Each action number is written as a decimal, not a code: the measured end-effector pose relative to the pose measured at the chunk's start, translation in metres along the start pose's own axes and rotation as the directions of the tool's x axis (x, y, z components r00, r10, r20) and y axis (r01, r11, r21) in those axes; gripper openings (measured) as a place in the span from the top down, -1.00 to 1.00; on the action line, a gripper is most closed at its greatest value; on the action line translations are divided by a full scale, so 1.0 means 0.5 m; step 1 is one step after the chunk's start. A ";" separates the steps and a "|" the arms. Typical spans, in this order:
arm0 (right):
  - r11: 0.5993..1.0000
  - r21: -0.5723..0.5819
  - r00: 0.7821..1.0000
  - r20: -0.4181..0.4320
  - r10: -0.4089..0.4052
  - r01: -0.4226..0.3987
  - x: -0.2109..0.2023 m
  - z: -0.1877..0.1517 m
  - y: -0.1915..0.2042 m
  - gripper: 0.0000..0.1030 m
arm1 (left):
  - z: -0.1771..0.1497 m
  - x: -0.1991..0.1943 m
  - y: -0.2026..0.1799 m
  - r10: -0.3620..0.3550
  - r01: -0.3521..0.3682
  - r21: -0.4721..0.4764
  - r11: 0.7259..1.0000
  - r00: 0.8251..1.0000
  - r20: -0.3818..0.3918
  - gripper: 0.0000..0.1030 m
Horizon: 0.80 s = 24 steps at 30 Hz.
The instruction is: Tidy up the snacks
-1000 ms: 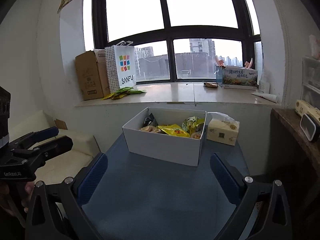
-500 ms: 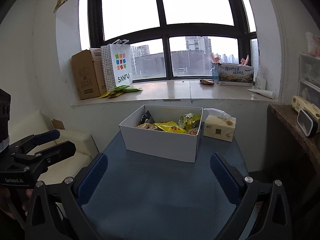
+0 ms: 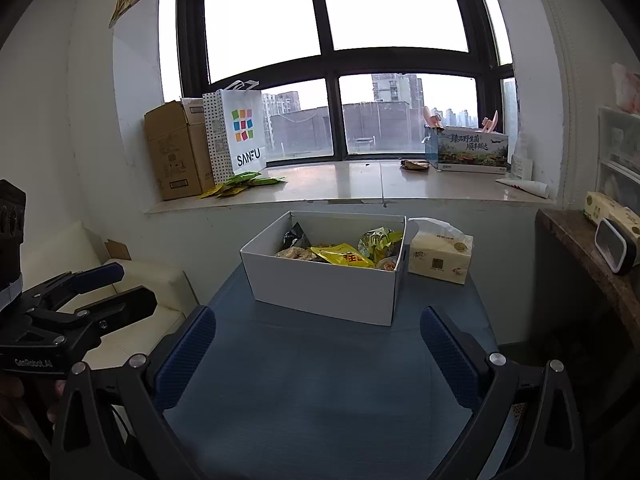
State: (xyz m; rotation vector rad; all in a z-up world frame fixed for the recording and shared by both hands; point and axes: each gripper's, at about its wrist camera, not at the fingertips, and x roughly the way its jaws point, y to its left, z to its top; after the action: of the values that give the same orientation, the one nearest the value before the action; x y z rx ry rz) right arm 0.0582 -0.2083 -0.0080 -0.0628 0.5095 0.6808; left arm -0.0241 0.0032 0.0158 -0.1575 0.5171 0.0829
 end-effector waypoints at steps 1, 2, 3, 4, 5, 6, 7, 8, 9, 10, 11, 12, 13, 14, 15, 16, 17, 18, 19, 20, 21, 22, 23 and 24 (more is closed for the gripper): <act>1.000 0.000 1.000 0.001 0.000 0.000 0.000 0.000 0.000 -1.00 | -0.001 -0.001 0.000 -0.002 0.002 0.000 1.000 1.000 0.000 -1.00; 1.000 0.000 1.000 0.001 0.000 0.000 0.000 0.000 0.001 -1.00 | -0.001 -0.001 0.000 -0.003 0.003 0.000 1.000 1.000 0.000 -1.00; 1.000 -0.001 1.000 0.001 0.001 -0.001 0.000 0.000 0.001 -1.00 | -0.001 -0.001 0.000 -0.003 0.003 0.001 1.000 1.000 -0.001 -1.00; 1.000 -0.001 1.000 0.000 0.000 0.000 0.000 0.000 0.001 -1.00 | -0.001 -0.001 0.000 -0.003 0.003 0.001 1.000 1.000 -0.001 -1.00; 1.000 -0.001 1.000 0.000 -0.001 0.001 -0.001 0.000 0.001 -1.00 | -0.001 -0.001 0.000 -0.002 0.002 0.001 1.000 1.000 -0.001 -1.00; 1.000 -0.001 1.000 -0.001 -0.001 0.001 0.000 0.000 0.001 -1.00 | 0.000 -0.001 0.001 -0.002 0.002 0.001 1.000 1.000 -0.001 -1.00; 1.000 -0.002 1.000 0.000 0.000 0.000 -0.001 -0.001 0.001 -1.00 | -0.001 -0.001 0.001 -0.003 0.003 0.000 1.000 1.000 -0.002 -1.00; 1.000 -0.003 1.000 0.001 -0.001 0.001 -0.002 -0.001 0.002 -1.00 | -0.001 -0.001 0.002 -0.005 0.005 -0.001 1.000 1.000 -0.002 -1.00; 1.000 -0.003 1.000 0.001 0.000 0.000 -0.003 -0.001 0.002 -1.00 | -0.002 -0.001 0.002 -0.005 0.005 -0.001 1.000 1.000 -0.002 -1.00; 1.000 -0.004 1.000 0.001 -0.001 0.001 -0.003 -0.001 0.003 -1.00 | -0.002 -0.001 0.002 -0.003 0.003 -0.001 1.000 1.000 -0.003 -1.00; 1.000 -0.005 1.000 0.001 -0.002 0.002 -0.003 -0.001 0.003 -1.00 | -0.003 -0.001 0.001 -0.003 0.003 0.000 1.000 1.000 -0.003 -1.00; 1.000 -0.005 1.000 0.001 -0.003 0.003 -0.003 -0.001 0.003 -1.00 | -0.002 -0.001 0.002 -0.005 0.005 -0.001 1.000 1.000 -0.002 -1.00; 1.000 -0.005 1.000 0.001 -0.002 0.002 -0.003 -0.001 0.004 -1.00 | -0.002 -0.001 0.002 -0.006 0.006 -0.001 1.000 1.000 -0.002 -1.00; 1.000 -0.005 1.000 0.001 -0.002 0.002 -0.003 -0.001 0.004 -1.00 | -0.003 -0.001 0.002 -0.006 0.006 0.000 1.000 1.000 -0.003 -1.00; 1.000 -0.005 1.000 0.002 -0.003 0.003 -0.004 -0.001 0.005 -1.00 | -0.003 -0.001 0.001 -0.005 0.005 0.000 1.000 1.000 -0.002 -1.00; 1.000 -0.005 1.000 0.002 -0.003 0.003 -0.004 -0.001 0.004 -1.00 | -0.003 -0.002 0.002 -0.006 0.006 0.000 1.000 1.000 -0.002 -1.00; 1.000 -0.005 1.000 0.001 -0.003 0.003 -0.004 -0.001 0.004 -1.00 | -0.003 -0.001 0.002 -0.007 0.007 0.000 1.000 1.000 -0.003 -1.00; 1.000 -0.005 1.000 0.001 -0.004 0.004 -0.004 -0.001 0.004 -1.00 | -0.003 -0.001 0.001 -0.007 0.007 0.000 1.000 1.000 -0.002 -1.00; 1.000 -0.005 1.000 0.002 -0.004 0.004 -0.004 -0.001 0.005 -1.00 | -0.003 -0.001 0.002 -0.007 0.007 0.000 1.000 1.000 -0.003 -1.00; 1.000 -0.005 1.000 0.002 -0.003 0.003 -0.005 -0.001 0.005 -1.00 | -0.003 -0.001 0.001 -0.008 0.008 0.000 1.000 1.000 -0.003 -1.00; 1.000 -0.005 1.000 0.001 -0.003 0.003 -0.004 -0.001 0.005 -1.00 | -0.003 -0.001 0.002 -0.009 0.009 -0.001 1.000 1.000 -0.004 -1.00; 1.000 -0.005 1.000 0.001 -0.003 0.003 -0.004 -0.001 0.005 -1.00 | -0.003 0.000 0.002 -0.011 0.011 -0.001 1.000 1.000 -0.005 -1.00; 1.000 -0.006 1.000 0.000 -0.004 0.004 -0.005 -0.001 0.005 -1.00 | -0.003 0.000 0.002 -0.011 0.011 -0.002 1.000 1.000 -0.005 -1.00; 1.000 -0.007 1.000 0.000 -0.004 0.004 -0.006 -0.001 0.006 -1.00 | -0.004 0.000 0.003 -0.011 0.011 -0.001 1.000 1.000 -0.006 -1.00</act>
State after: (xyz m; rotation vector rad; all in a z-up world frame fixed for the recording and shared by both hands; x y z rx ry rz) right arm 0.0543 -0.2078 -0.0068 -0.0700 0.5070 0.6785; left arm -0.0250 0.0042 0.0140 -0.1618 0.5225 0.0719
